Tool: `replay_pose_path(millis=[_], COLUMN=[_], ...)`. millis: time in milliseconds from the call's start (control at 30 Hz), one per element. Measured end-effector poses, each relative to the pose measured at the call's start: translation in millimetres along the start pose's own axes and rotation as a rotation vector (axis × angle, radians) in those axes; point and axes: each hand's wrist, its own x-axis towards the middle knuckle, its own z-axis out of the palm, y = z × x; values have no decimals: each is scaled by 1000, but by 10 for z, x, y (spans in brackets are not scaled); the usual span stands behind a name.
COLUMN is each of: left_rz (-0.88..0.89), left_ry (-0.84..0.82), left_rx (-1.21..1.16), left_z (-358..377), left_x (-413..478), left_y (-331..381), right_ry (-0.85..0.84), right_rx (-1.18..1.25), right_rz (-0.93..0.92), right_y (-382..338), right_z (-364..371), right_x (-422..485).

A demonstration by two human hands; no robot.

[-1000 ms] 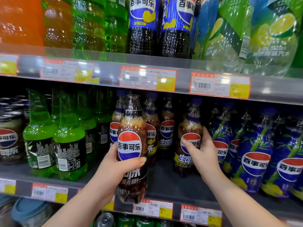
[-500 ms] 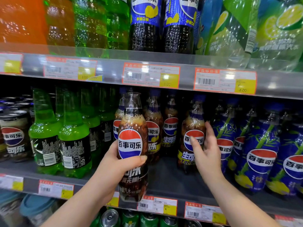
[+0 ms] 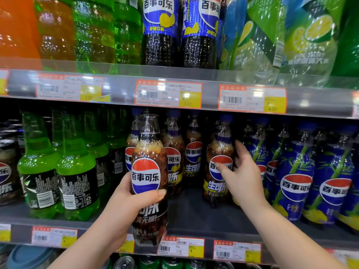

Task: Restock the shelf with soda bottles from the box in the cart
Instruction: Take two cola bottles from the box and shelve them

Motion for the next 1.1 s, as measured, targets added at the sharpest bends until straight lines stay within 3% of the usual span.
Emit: replay_pose_path(millis=[233,400,500,567,633,800,933,1100], left_rz=[13,28,33,35,38,70,99,90], left_ry=[-43,-71,-69,-75,-86,-116,-135,-38], left_rx=[4,14,46,56,69,120,185,294], left_z=[39,126,226,315,398,546,602,378], left_x=[20,52,115,153,183,236,249,335], left_y=[-5,16,-1,-18,-33,-57,-60,-145], right_ry=[18,24,-255,-460,-521,-415,-376,-355], right_rx=[-294,116,323,314,286,126,132,62], right_rz=[-225,-218,-113,-31,15,49,46,76], right_y=[-144,-423,-708,-853,-939,-1015,-1056,-1073], right_z=[-86,-138,-105,-54,-3,59,34,35], right_x=[-105,-51,-10,18,71,213,261,357])
